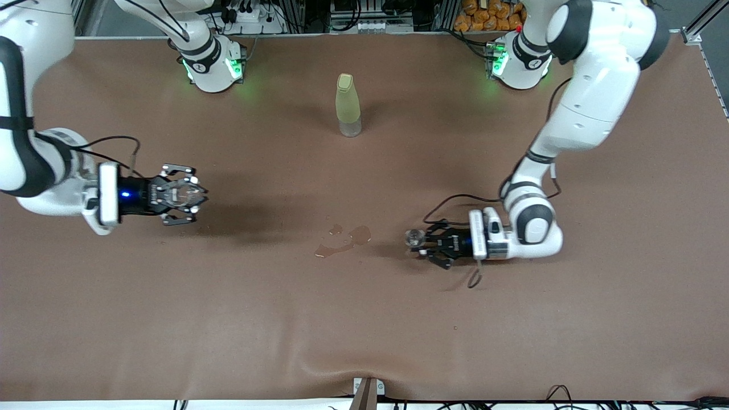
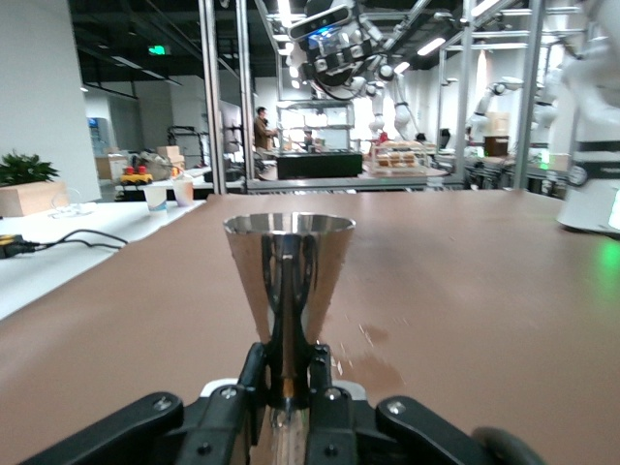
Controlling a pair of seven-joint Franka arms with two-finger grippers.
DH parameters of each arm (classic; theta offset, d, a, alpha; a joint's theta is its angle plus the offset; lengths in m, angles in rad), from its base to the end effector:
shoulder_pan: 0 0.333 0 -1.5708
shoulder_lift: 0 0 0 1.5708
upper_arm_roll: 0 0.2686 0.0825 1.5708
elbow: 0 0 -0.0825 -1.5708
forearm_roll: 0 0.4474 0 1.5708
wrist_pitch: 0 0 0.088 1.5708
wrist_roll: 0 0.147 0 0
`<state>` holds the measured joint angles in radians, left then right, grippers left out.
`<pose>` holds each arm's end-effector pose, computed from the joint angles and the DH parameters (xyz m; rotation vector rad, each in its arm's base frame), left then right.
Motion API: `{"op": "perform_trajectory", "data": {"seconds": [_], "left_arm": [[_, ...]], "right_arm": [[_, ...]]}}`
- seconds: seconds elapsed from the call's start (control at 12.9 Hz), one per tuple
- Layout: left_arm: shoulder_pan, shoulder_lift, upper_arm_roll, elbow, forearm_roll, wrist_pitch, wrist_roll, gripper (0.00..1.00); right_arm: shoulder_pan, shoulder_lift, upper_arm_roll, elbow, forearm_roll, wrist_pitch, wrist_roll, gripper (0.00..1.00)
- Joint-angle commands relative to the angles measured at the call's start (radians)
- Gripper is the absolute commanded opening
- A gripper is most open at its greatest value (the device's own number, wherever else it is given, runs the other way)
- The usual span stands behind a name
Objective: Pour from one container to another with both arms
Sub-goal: 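Carry the jigger and beaker apart back toward their starting spots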
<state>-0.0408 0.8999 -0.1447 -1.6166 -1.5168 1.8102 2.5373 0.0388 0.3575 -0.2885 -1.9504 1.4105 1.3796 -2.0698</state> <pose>0.6310 -0.2406 0.0385 1.2481 -1.3324 1.1538 0.6041 0.0127 0.2503 -1.3829 -1.0785 -0.9651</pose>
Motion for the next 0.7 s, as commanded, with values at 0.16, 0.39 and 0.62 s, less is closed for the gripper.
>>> {"op": "perform_trajectory", "data": {"seconds": [0.16, 0.39, 0.62], "left_arm": [[0.229, -0.062, -0.01, -0.077, 0.245, -0.13, 0.008, 0.0], [0.372, -0.056, -0.01, -0.082, 0.354, -0.205, 0.004, 0.0], [0.456, -0.036, 0.001, -0.066, 0.402, -0.27, -0.023, 0.0]], "right_arm": [[-0.151, 0.061, 0.012, 0.063, -0.139, -0.037, -0.258, 0.0], [-0.204, 0.159, 0.012, 0.106, -0.174, -0.082, -0.404, 0.0], [-0.234, 0.254, 0.012, 0.157, -0.2, -0.097, -0.513, 0.0]]}}
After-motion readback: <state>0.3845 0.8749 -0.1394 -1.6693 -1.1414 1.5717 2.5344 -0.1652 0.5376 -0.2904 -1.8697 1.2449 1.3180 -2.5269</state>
